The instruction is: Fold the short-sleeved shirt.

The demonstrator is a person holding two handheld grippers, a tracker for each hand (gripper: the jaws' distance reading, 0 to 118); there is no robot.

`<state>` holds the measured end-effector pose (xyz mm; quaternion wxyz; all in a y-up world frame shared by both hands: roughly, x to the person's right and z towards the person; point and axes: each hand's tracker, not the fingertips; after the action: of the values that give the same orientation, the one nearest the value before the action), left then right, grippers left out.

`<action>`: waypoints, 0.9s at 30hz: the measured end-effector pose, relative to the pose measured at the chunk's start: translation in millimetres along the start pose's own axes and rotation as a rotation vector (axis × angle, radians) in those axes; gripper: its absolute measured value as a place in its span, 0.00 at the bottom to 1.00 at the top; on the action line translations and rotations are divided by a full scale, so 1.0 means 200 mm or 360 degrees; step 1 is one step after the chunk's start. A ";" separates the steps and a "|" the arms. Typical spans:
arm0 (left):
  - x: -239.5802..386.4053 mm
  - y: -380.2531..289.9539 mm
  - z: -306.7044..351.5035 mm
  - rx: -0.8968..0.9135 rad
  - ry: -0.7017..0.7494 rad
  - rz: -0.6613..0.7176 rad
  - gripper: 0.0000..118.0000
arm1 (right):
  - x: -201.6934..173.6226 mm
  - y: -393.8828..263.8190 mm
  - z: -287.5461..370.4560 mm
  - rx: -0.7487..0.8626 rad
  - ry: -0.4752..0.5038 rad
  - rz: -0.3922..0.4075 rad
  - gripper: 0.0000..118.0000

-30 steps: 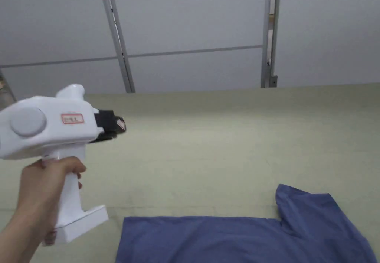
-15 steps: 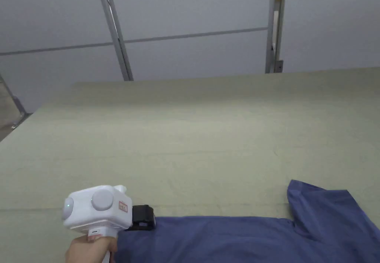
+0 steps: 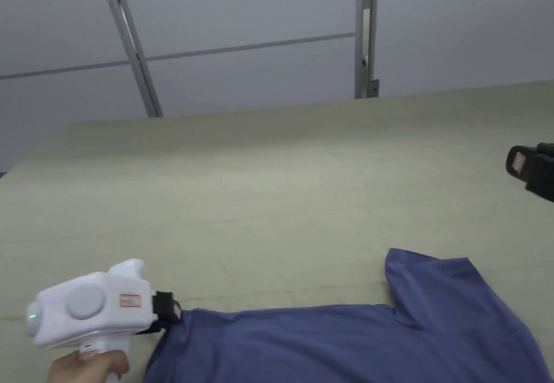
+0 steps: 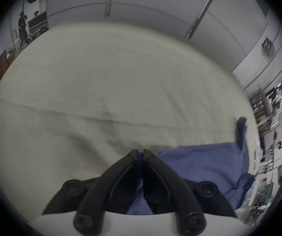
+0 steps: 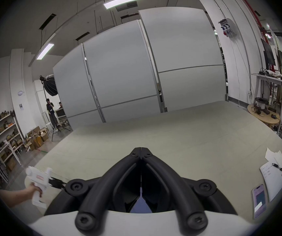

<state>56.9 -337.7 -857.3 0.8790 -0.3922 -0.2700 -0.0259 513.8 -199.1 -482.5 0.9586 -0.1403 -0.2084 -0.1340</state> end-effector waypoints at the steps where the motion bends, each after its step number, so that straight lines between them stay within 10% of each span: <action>1: -0.02 0.03 0.04 0.0058 -0.0057 0.0037 0.04 | 0.04 -0.03 -0.06 -0.0081 -0.0043 0.0004 0.02; 6: 0.02 0.05 0.18 0.0158 -0.0148 0.0017 0.04 | 0.19 -0.28 -0.32 -0.0428 0.0046 0.0054 0.08; 7: 0.13 0.02 0.24 0.0164 -0.0161 0.0004 0.04 | 0.20 -0.35 -0.40 -0.0541 -0.0011 0.0174 0.36; 8: 0.15 0.02 0.25 0.0166 -0.0174 -0.0008 0.04 | 0.23 -0.44 -0.50 -0.0677 -0.0049 0.0245 0.94; 9: 0.17 0.02 0.26 0.0168 -0.0172 -0.0025 0.04 | 0.26 -0.52 -0.59 -0.0851 -0.0076 0.0300 1.00; 13: 0.16 0.04 0.25 0.0158 -0.0200 -0.0055 0.04 | 0.32 -0.76 -0.73 -0.1319 -0.0108 0.0235 0.91; 18: 0.21 -0.04 0.20 -0.0160 -0.0278 0.0099 0.04 | 0.21 -0.75 -0.64 -0.1060 -0.0120 0.0283 0.59; 23: 0.22 -0.08 0.17 -0.0177 -0.0320 0.0191 0.04 | 0.16 -0.80 -0.62 -0.1065 0.0011 0.0408 0.06; 27: 0.24 -0.08 0.18 -0.0194 -0.0312 0.0157 0.04 | 0.08 -0.76 -0.51 -0.0965 0.0064 0.0252 0.05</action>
<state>77.1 -316.1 -803.1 0.8231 -0.4585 -0.3328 0.0395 517.6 -375.0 -531.2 0.8845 -0.4328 -0.1285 -0.1178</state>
